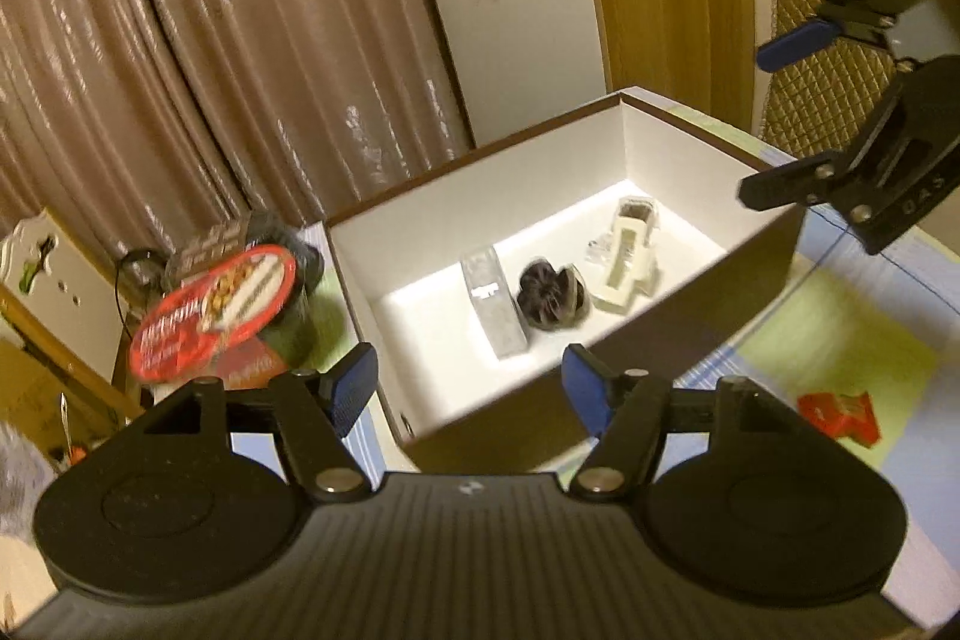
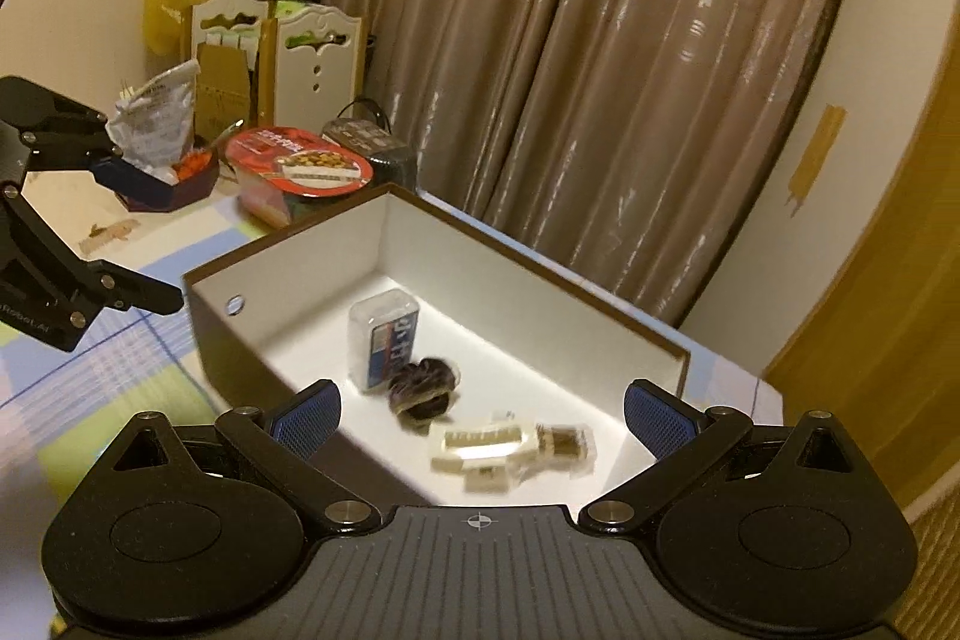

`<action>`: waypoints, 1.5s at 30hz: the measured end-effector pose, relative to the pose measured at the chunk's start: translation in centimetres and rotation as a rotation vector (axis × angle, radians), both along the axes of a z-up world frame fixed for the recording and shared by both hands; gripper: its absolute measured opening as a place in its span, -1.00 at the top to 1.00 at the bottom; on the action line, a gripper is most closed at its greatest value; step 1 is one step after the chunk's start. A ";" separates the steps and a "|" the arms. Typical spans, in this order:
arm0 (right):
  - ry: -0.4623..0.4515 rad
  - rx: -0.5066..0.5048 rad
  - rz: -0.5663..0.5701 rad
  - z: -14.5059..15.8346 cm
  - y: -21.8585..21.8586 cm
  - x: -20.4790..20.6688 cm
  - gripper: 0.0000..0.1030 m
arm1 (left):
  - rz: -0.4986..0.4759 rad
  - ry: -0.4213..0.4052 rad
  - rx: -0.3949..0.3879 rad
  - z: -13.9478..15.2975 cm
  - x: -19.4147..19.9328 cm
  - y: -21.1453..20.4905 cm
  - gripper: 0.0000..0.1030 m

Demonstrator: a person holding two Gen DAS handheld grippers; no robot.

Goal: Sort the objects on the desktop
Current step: 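Withdraw both tools from the box back over the table items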

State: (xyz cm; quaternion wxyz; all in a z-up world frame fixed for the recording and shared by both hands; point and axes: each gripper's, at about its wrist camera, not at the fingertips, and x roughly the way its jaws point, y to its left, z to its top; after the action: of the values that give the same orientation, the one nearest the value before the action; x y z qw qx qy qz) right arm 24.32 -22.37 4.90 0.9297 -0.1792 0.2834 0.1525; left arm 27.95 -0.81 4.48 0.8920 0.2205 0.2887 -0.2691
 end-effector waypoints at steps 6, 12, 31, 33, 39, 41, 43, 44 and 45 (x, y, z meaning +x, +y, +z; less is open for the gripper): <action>0.050 0.037 -0.041 -1.2 -0.2 -4.3 -1.00 | 0.042 0.047 -0.028 -0.4 -3.2 1.8 -0.26; 0.099 0.064 -0.086 -2.5 -0.6 -7.8 -1.00 | 0.077 0.098 -0.039 -1.6 -5.9 3.0 -0.26; 0.178 0.015 -0.140 -4.0 -1.9 -13.4 -1.00 | 0.066 0.174 -0.056 -4.0 -11.1 4.3 -0.39; 0.186 0.015 -0.140 -4.1 -1.7 -13.7 -1.00 | 0.057 0.176 -0.056 -4.1 -11.5 4.2 -0.39; 0.206 0.011 -0.143 -4.5 -1.3 -14.4 -1.00 | 0.041 0.187 -0.063 -4.2 -11.9 4.4 -0.40; 0.211 0.013 -0.147 -4.6 -1.2 -14.6 -1.00 | 0.038 0.188 -0.063 -4.3 -12.1 4.4 -0.40; 0.214 0.011 -0.152 -4.6 -1.2 -14.8 -1.00 | 0.033 0.187 -0.066 -4.3 -12.2 4.5 -0.41; 0.215 0.009 -0.155 -4.6 -1.1 -14.8 -1.00 | 0.031 0.187 -0.067 -4.3 -12.2 4.5 -0.41; 0.217 0.007 -0.158 -4.6 -1.1 -14.9 -1.00 | 0.030 0.187 -0.070 -4.3 -12.3 4.5 -0.42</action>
State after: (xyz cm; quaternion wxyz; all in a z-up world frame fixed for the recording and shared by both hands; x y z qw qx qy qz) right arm 9.39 -23.46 0.25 0.9034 -0.1354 0.3949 0.0983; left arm 15.68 3.73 0.18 0.8721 0.1589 0.3645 -0.2851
